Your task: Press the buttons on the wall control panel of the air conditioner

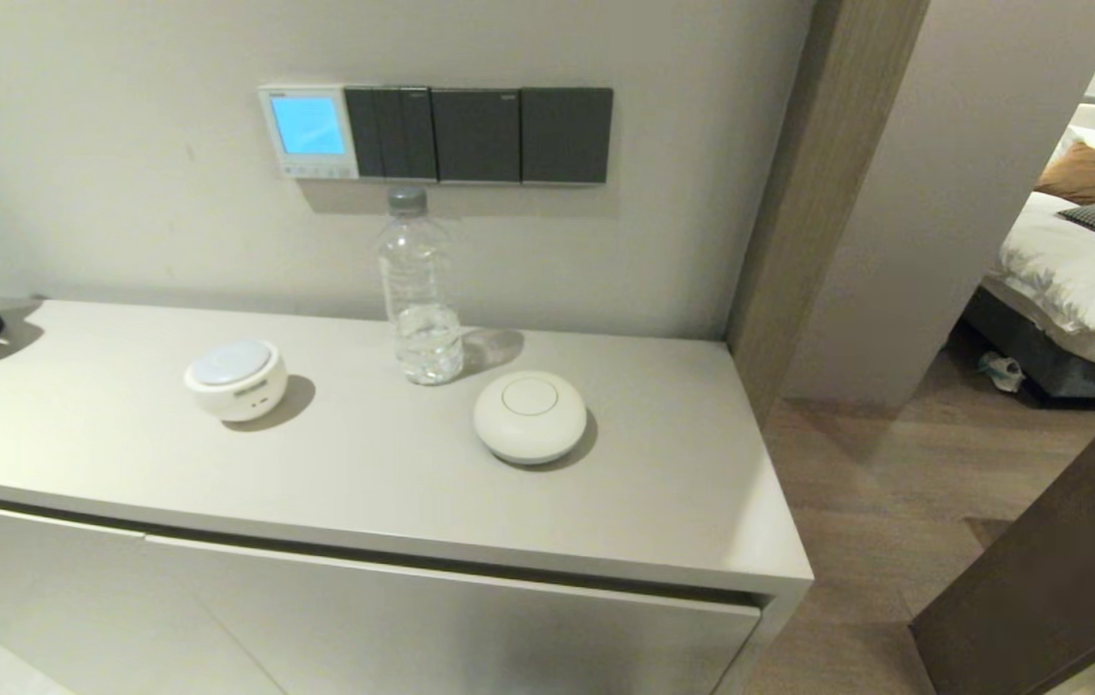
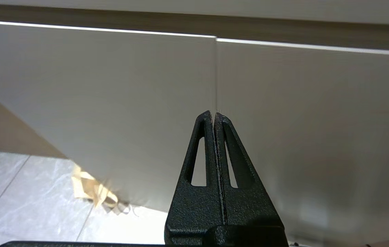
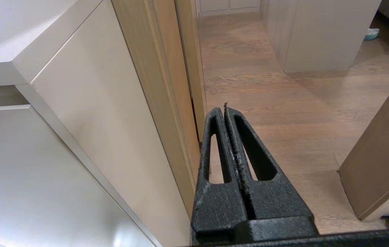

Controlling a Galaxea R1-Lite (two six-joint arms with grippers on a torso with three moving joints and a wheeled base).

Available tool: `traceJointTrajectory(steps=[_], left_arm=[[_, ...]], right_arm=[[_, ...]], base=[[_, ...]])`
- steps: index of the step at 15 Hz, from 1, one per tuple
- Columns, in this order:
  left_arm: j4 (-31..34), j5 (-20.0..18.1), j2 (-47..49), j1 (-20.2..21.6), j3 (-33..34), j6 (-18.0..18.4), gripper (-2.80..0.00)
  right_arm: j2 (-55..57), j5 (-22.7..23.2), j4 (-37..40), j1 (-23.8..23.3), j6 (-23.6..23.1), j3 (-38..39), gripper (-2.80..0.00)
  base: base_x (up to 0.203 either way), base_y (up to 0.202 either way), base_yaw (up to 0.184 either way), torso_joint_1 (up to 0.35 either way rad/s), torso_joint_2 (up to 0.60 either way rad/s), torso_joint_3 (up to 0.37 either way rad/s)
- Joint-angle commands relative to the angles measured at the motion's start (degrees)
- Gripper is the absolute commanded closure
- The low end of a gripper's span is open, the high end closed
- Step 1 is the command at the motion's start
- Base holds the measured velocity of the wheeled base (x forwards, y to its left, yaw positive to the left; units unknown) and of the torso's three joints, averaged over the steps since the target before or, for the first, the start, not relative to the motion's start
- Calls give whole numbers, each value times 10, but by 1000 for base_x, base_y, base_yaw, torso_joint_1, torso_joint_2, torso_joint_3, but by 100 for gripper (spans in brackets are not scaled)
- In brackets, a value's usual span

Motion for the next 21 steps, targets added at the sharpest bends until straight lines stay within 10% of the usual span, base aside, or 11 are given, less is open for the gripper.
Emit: traceJointTrajectory(steps=[1,21], left_arm=[[2,-20,-55,1,7,0,0],[39,-66,-160,1,31,13,0]], right_arm=[[0,0,0,0,0,2,0],[0,0,0,0,0,2,0]], base=[[0,0,0,0,0,0],[0,0,0,0,0,0]])
